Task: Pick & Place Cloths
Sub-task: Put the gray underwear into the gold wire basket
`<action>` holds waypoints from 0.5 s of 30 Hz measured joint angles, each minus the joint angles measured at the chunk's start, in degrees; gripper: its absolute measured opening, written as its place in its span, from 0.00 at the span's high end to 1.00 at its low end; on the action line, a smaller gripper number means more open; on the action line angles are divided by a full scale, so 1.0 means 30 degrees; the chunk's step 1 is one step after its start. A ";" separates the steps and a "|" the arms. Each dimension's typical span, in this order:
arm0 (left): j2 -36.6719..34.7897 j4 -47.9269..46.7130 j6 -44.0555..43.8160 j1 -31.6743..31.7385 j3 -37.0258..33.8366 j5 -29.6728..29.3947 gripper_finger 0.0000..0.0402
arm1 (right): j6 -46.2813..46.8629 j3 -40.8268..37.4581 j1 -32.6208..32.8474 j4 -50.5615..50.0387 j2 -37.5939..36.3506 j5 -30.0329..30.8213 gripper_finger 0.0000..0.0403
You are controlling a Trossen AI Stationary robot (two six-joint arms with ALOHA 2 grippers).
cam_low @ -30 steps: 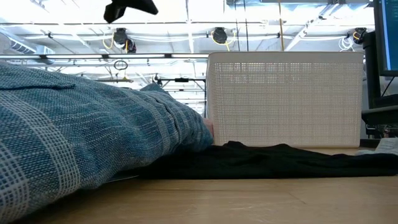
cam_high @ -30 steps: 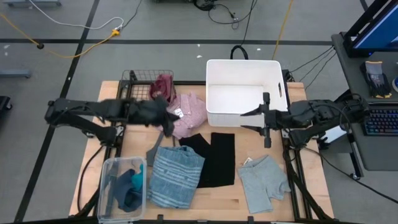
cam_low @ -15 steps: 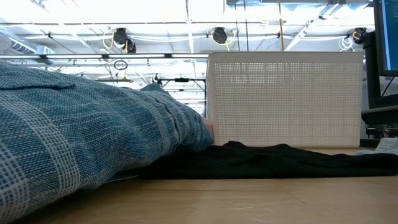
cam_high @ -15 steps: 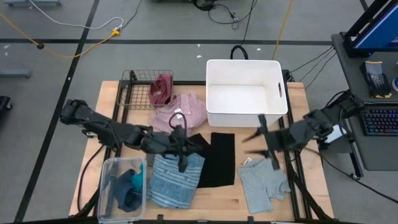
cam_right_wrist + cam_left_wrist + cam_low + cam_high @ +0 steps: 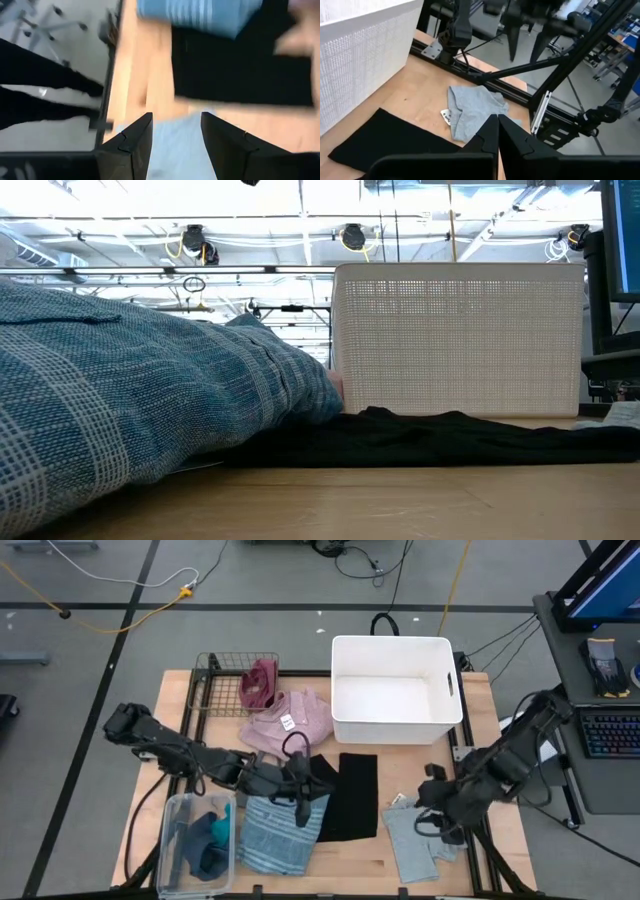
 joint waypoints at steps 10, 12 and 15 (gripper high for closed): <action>-0.0006 0.0268 0.2567 0.0378 -0.0128 0.0999 0.99 | 0.7397 0.0000 0.0022 -0.3654 0.1177 -0.1696 0.55; -0.0015 0.0995 0.2900 0.0421 -0.0553 0.1004 0.98 | 0.7918 0.0000 0.0019 -0.3627 0.1299 -0.1707 0.51; -0.0007 0.2054 0.3253 0.0422 -0.1227 0.1095 0.97 | 0.8453 0.0000 0.0015 -0.3662 0.1493 -0.2201 0.45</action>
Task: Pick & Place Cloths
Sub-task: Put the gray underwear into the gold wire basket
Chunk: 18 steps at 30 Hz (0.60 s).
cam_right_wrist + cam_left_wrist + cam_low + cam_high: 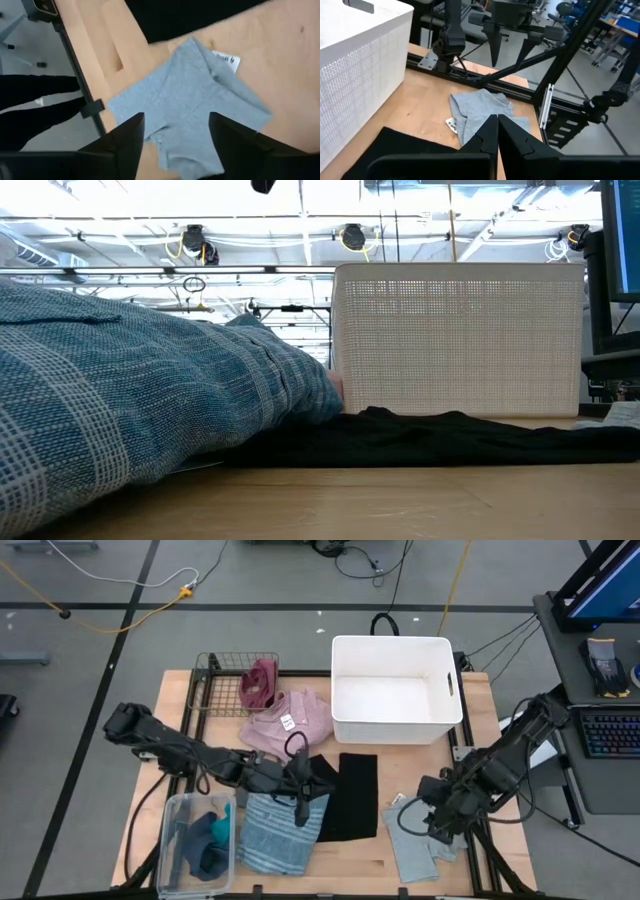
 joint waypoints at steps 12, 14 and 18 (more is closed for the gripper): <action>-0.0015 0.1950 0.0525 -0.0006 -0.1658 0.0851 0.99 | 0.2789 -0.4517 -0.0112 0.3781 0.0133 -0.3223 0.28; -0.0015 0.1976 0.0610 0.0068 -0.1658 0.1127 0.99 | 0.3441 -0.5483 -0.0247 0.4234 0.0126 -0.3616 0.28; -0.0015 0.1957 0.0599 0.0328 -0.1658 0.1724 0.97 | 0.4106 -0.7173 -0.0568 0.4931 0.0126 -0.4398 0.28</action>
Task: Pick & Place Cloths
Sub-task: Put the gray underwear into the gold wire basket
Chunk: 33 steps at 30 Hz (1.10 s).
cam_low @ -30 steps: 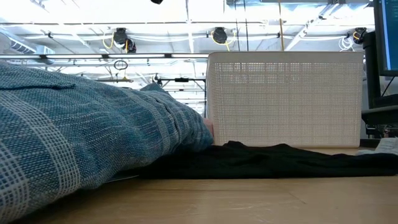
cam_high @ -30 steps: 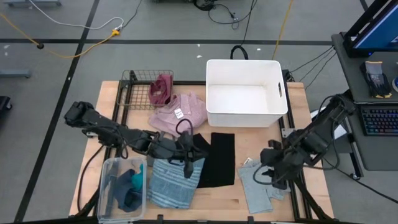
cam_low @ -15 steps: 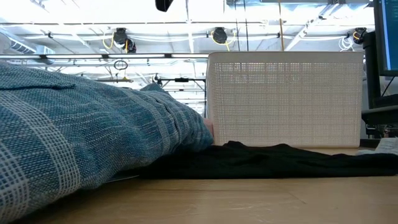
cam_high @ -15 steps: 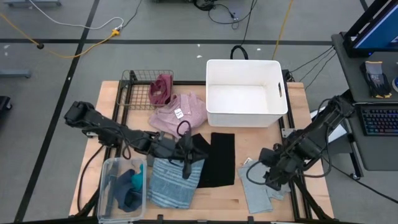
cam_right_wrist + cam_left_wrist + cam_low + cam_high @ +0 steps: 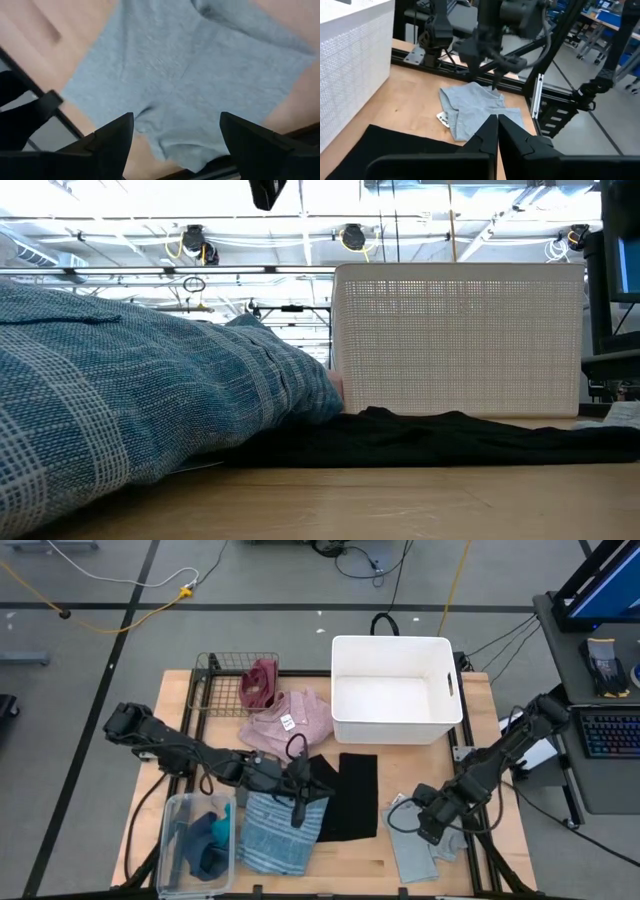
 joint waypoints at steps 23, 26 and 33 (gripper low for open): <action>0.0000 -0.0117 -0.0183 0.0395 0.0000 0.1259 0.99 | 0.1060 -0.5600 -0.2483 0.6770 -0.0007 0.1093 0.28; 0.0000 -0.0117 -0.0205 0.0395 0.0000 0.1256 0.99 | 0.1842 -0.6640 -0.2594 0.7362 -0.0030 0.1086 0.28; 0.0000 -0.0131 -0.0212 0.0472 0.0000 0.1252 0.95 | 0.3584 -0.8474 -0.2594 0.8536 -0.0051 0.1020 0.32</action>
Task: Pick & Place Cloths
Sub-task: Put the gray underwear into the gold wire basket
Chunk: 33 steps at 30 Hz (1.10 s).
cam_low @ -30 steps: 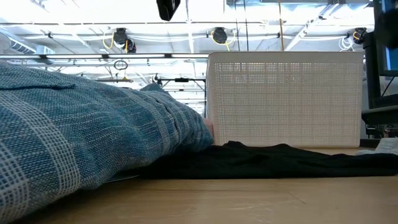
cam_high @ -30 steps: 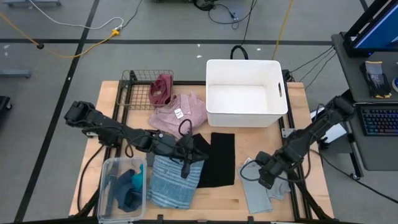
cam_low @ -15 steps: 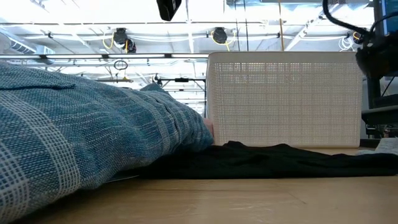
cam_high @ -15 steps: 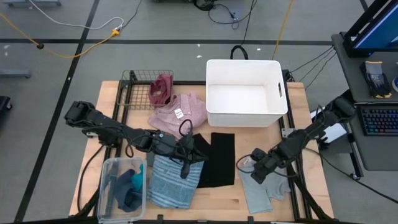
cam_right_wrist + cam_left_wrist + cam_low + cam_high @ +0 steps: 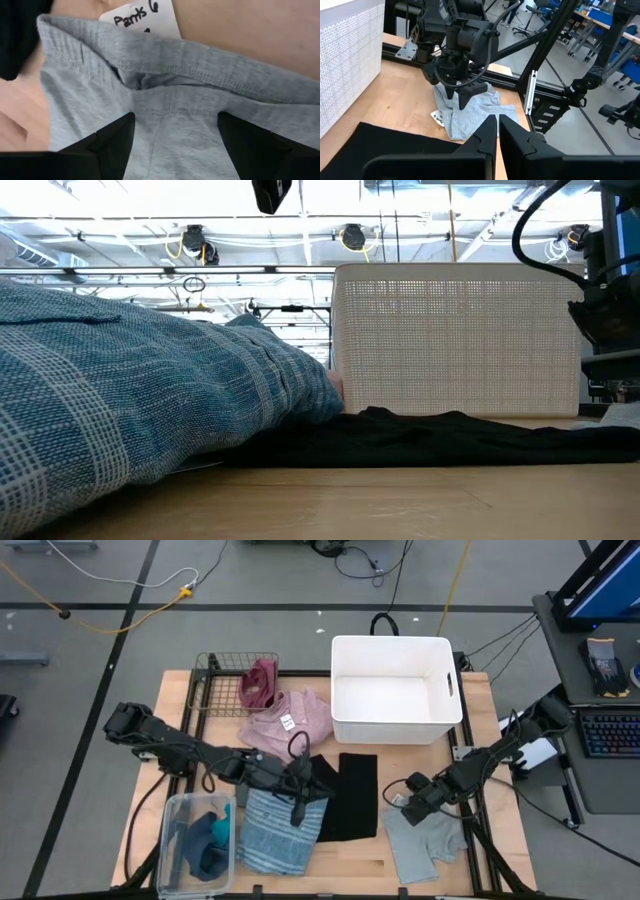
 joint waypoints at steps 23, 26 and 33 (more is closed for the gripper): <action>0.0000 0.0000 0.0000 0.0593 0.0000 -0.0007 0.99 | -0.0226 -0.0297 0.0009 0.2460 -0.0488 0.0775 0.98; 0.0000 0.0000 0.0000 0.0586 0.0000 -0.0007 0.99 | -0.0257 -0.0377 0.0022 0.3523 -0.1137 0.1576 0.99; -0.0007 -0.0053 -0.0408 0.0586 0.0000 0.0614 0.94 | -0.0859 -0.0397 0.0022 0.5276 -0.3213 0.3880 1.00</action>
